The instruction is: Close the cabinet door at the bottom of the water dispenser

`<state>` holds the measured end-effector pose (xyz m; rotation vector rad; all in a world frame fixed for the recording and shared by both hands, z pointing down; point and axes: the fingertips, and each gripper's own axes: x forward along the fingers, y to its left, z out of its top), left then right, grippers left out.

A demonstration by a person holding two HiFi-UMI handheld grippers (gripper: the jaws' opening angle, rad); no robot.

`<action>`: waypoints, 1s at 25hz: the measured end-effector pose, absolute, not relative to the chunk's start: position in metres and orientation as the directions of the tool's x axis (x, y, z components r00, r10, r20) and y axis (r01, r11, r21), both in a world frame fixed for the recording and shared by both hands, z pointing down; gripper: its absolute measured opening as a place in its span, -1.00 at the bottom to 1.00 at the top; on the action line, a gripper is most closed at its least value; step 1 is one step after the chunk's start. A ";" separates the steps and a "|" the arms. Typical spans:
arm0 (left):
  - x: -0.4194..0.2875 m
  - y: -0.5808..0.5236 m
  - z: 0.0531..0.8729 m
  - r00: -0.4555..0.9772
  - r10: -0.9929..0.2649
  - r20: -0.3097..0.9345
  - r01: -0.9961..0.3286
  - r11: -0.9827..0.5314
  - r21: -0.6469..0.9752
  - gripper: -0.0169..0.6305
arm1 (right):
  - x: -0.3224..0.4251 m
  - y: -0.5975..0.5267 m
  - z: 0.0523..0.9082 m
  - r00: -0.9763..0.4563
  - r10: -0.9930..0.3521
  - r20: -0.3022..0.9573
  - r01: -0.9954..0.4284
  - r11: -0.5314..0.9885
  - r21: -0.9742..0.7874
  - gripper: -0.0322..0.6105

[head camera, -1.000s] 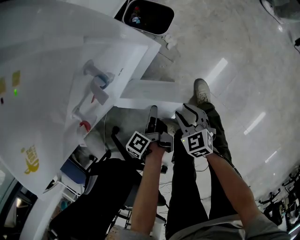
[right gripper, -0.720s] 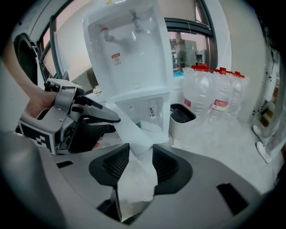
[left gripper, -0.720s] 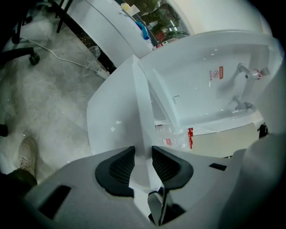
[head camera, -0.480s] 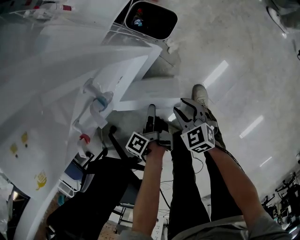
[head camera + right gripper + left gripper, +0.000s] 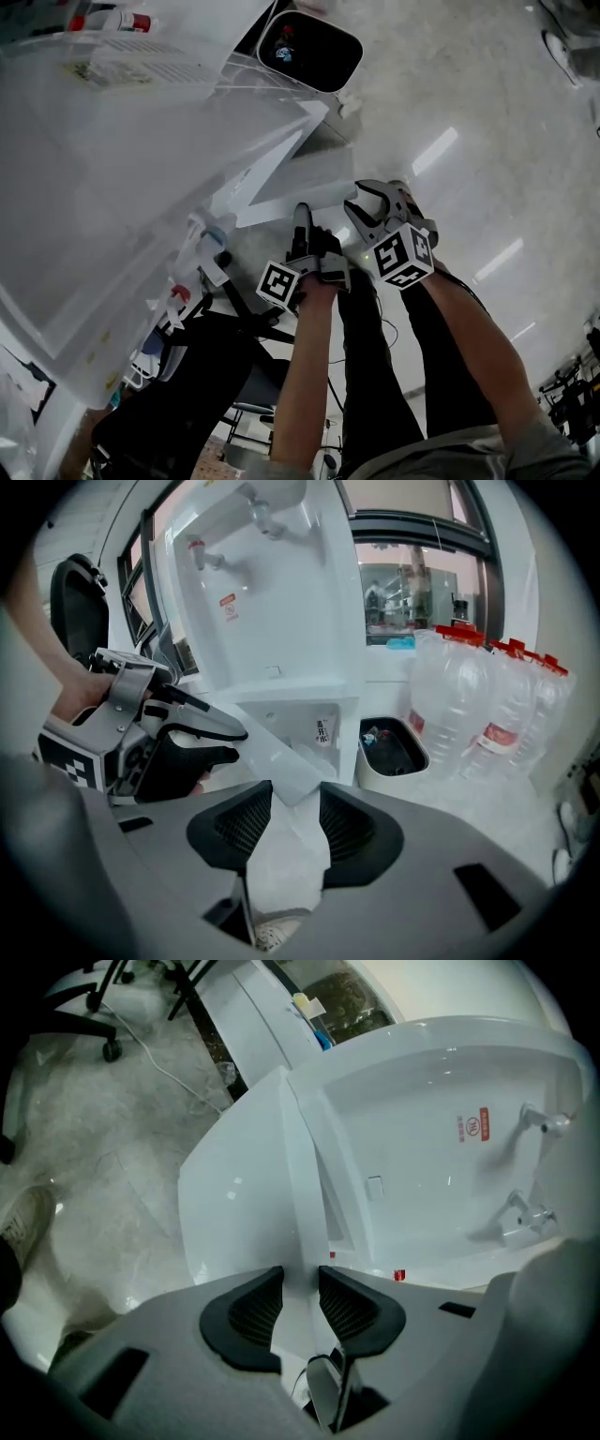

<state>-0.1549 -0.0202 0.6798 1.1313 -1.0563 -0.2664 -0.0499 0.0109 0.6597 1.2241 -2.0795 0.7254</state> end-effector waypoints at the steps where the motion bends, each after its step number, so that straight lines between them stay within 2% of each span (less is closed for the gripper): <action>1: -0.153 -0.023 0.680 0.509 -0.661 0.551 -0.304 0.461 0.834 -0.56 | -0.048 0.006 0.660 -0.393 -0.553 0.734 -0.889 0.434 -0.149 -0.39; 12: -0.140 -0.053 0.679 0.499 -0.681 0.536 -0.242 0.485 0.841 -0.56 | -0.031 -0.047 0.660 -0.448 -0.527 0.722 -0.843 0.518 -0.145 -0.41; 25: -0.132 -0.072 0.632 0.518 -0.697 0.496 -0.211 0.457 0.864 -0.56 | -0.026 -0.087 0.660 -0.491 -0.478 0.729 -0.790 0.596 -0.141 -0.42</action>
